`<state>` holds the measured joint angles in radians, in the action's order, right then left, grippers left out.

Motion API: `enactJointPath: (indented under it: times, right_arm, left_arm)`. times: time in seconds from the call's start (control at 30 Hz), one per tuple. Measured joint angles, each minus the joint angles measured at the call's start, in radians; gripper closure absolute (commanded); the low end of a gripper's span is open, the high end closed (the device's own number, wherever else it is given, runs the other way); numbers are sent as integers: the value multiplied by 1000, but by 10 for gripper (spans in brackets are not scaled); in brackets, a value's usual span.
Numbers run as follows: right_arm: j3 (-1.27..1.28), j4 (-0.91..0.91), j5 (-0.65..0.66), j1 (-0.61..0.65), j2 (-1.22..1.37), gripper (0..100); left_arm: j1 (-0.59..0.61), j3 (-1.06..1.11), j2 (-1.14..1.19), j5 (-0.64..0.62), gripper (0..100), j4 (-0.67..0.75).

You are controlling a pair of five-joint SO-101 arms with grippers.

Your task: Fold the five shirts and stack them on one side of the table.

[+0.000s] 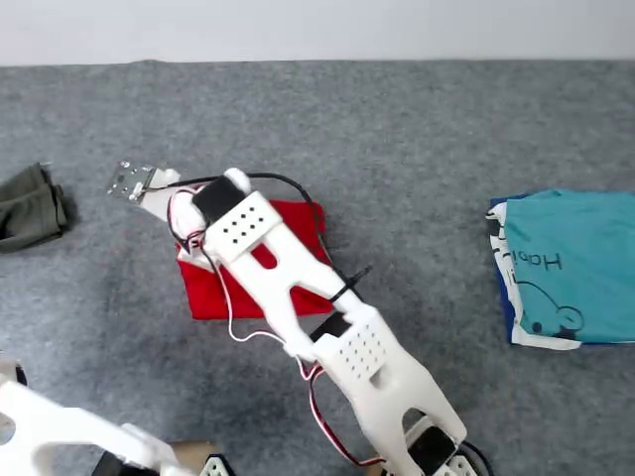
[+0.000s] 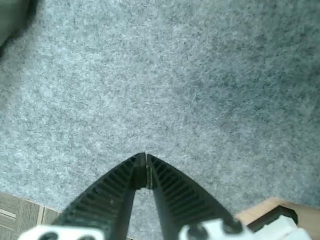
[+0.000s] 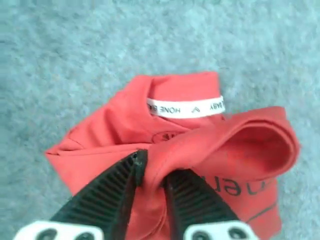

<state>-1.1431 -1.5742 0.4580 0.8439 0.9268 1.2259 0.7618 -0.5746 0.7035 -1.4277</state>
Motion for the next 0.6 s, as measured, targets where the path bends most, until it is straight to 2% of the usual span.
enactJointPath:
  times: [0.07,0.17,0.27,0.37,0.4,0.47,0.6]
  right_arm:
    - [-69,-37,-11,3,18,757]
    - [-176,-97,-57,2,23,777]
    - [-270,-176,-69,-2,23,858]
    - [-301,-181,-72,-49,20,972]
    - [-301,-183,-72,-74,20,996]
    - [-276,-183,-41,-120,14,983]
    - [-60,-183,2,-201,-44,988]
  left_arm:
    - [0,0,0,0,994,0]
    - [0,6,0,0,994,0]
    - [0,14,0,-2,994,0]
    - [0,14,0,-2,994,-3]
    - [0,14,0,-2,994,-3]
    - [0,14,0,0,994,-3]
    - [0,14,0,0,994,-3]
